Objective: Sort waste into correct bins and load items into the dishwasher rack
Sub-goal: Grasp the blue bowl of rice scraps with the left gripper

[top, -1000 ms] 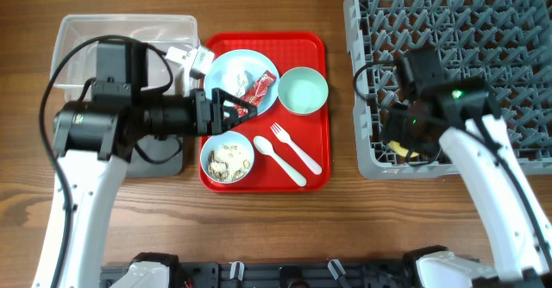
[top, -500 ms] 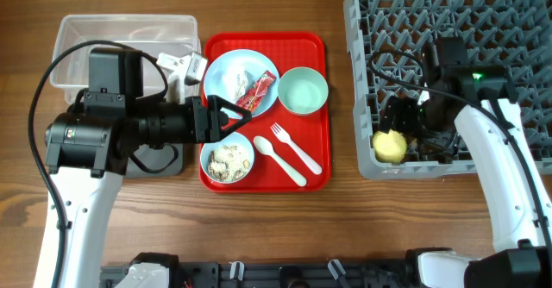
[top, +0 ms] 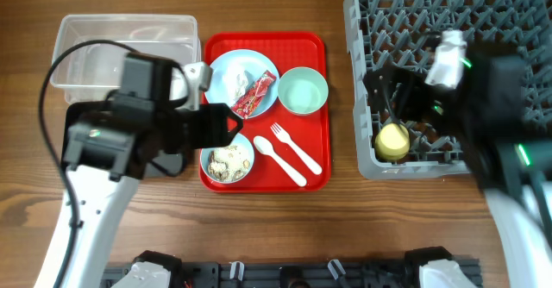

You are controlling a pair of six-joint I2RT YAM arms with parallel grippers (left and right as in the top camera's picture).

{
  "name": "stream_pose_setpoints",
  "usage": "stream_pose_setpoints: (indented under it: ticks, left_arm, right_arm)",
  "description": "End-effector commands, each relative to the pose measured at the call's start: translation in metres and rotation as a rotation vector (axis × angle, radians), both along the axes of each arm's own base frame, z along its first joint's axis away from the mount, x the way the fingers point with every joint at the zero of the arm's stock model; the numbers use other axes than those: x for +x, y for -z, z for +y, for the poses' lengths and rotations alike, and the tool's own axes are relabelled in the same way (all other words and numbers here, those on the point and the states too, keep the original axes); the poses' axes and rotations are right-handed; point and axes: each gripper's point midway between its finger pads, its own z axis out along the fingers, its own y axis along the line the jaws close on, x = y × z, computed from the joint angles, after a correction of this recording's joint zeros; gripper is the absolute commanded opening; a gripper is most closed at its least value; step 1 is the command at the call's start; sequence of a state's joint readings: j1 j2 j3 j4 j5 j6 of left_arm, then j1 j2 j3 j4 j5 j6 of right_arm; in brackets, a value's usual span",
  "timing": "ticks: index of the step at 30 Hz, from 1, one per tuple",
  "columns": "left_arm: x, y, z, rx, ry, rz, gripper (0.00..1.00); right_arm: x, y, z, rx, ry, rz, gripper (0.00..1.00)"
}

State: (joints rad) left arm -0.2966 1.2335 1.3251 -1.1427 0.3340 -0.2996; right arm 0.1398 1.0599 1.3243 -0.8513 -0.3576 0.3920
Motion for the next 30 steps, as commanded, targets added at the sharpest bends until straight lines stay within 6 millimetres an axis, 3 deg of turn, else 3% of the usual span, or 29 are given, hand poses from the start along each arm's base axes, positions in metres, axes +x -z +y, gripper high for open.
stream_pose_setpoints:
  ticks: [1,3,4,7,13,16,22,25,30]
  left_arm:
    - [0.01,0.053,0.005,0.221,-0.158,0.067,0.63]
    - [0.01,0.075,-0.001,0.279,-0.177,0.095,0.63]
    - [0.012,0.097,-0.008,0.33,-0.173,0.116,0.61]
    - [0.016,0.127,-0.022,0.396,-0.154,0.149,0.59]
    - [0.023,0.177,-0.036,0.447,-0.168,0.233,0.52]
    - [0.025,0.196,-0.037,0.464,-0.191,0.27,0.43]
    - [0.024,0.218,-0.039,0.486,-0.202,0.311,0.27]
    - [0.021,0.221,-0.038,0.499,-0.198,0.324,0.06]
    - [0.018,0.215,-0.036,0.5,-0.198,0.325,0.04]
  right_arm:
    - [-0.041,-0.05,0.021,0.124,-0.12,-0.13,1.0]
    - [-0.049,-0.051,0.02,0.132,-0.116,-0.123,1.0]
    - [-0.056,-0.047,0.02,0.131,-0.123,-0.101,1.0]
    - [-0.062,-0.035,0.024,0.117,-0.16,-0.056,1.0]
    - [-0.068,-0.012,0.027,0.089,-0.199,0.043,1.0]
    - [-0.067,-0.006,0.027,0.086,-0.199,0.07,1.0]
    - [-0.063,-0.003,0.027,0.083,-0.194,0.08,1.0]
    - [-0.062,-0.003,0.026,0.079,-0.188,0.078,1.0]
    - [-0.062,-0.003,0.026,0.078,-0.189,0.077,1.0]
